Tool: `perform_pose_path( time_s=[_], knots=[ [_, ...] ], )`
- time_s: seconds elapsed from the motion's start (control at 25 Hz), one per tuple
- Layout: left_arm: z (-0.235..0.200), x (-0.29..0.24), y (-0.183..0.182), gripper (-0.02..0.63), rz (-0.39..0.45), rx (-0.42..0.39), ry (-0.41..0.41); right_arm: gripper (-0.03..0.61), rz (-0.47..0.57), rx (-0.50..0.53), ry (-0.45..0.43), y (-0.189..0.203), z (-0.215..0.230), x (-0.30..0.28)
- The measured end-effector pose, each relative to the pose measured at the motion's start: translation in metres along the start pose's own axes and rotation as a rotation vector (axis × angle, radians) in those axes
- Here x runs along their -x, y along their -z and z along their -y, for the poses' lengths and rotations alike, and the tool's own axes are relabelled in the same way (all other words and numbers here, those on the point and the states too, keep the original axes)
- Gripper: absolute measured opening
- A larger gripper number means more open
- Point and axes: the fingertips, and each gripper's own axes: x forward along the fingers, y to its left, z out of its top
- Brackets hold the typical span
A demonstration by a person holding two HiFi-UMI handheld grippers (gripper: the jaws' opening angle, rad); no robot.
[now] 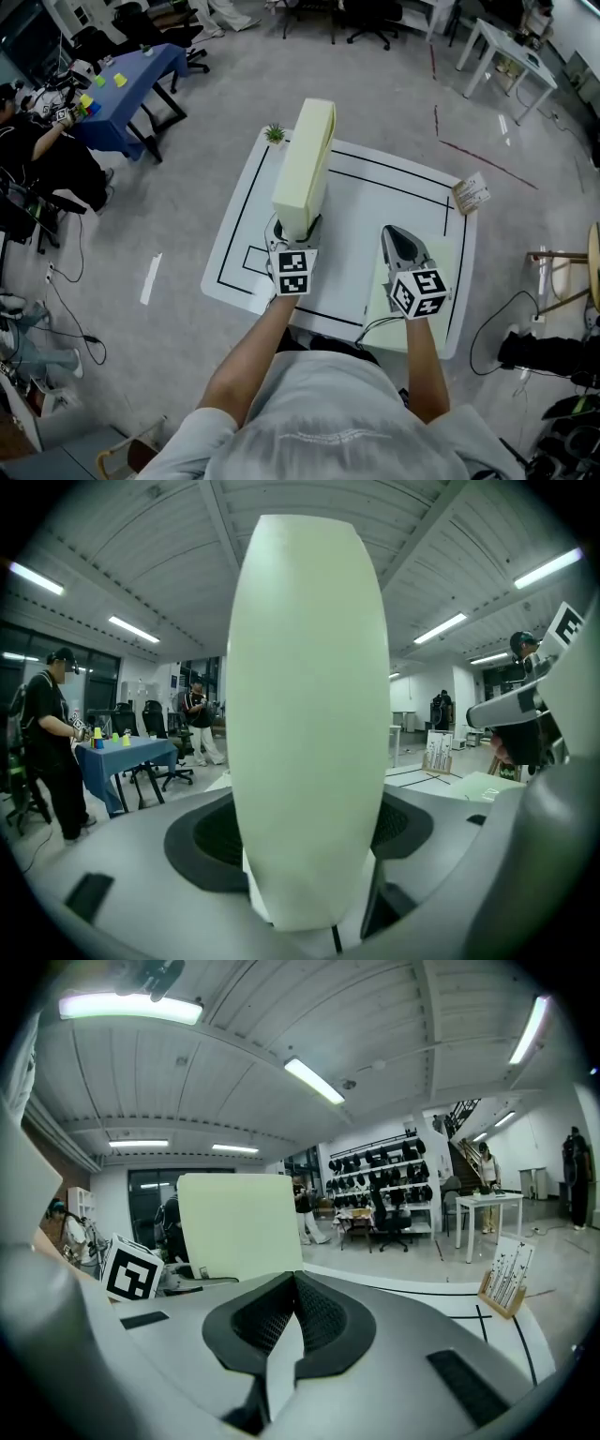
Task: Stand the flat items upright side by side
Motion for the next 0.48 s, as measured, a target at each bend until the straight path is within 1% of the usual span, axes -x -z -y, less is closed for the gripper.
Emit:
perform_pose_path(
  time_s=[0.16, 0.32, 0.36, 0.48],
  knots=[
    [-0.006, 0.012, 0.008, 0.35, -0.005, 0.021, -0.002, 0.029, 0.002, -0.023, 0.004, 0.002, -0.001, 0.008],
    [0.0, 0.026, 0.01, 0.354, -0.02, 0.039, 0.04, 0.038, 0.012, -0.029, 0.017, -0.002, -0.003, 0.021],
    [0.001, 0.03, 0.01, 0.356, -0.026, 0.046, 0.052, 0.047, 0.02, -0.026, 0.028, -0.004, -0.004, 0.024],
    [-0.002, 0.044, 0.008, 0.357, -0.038, 0.072, 0.072, 0.102, 0.04, -0.013, 0.07, -0.01, -0.01, 0.035]
  ],
)
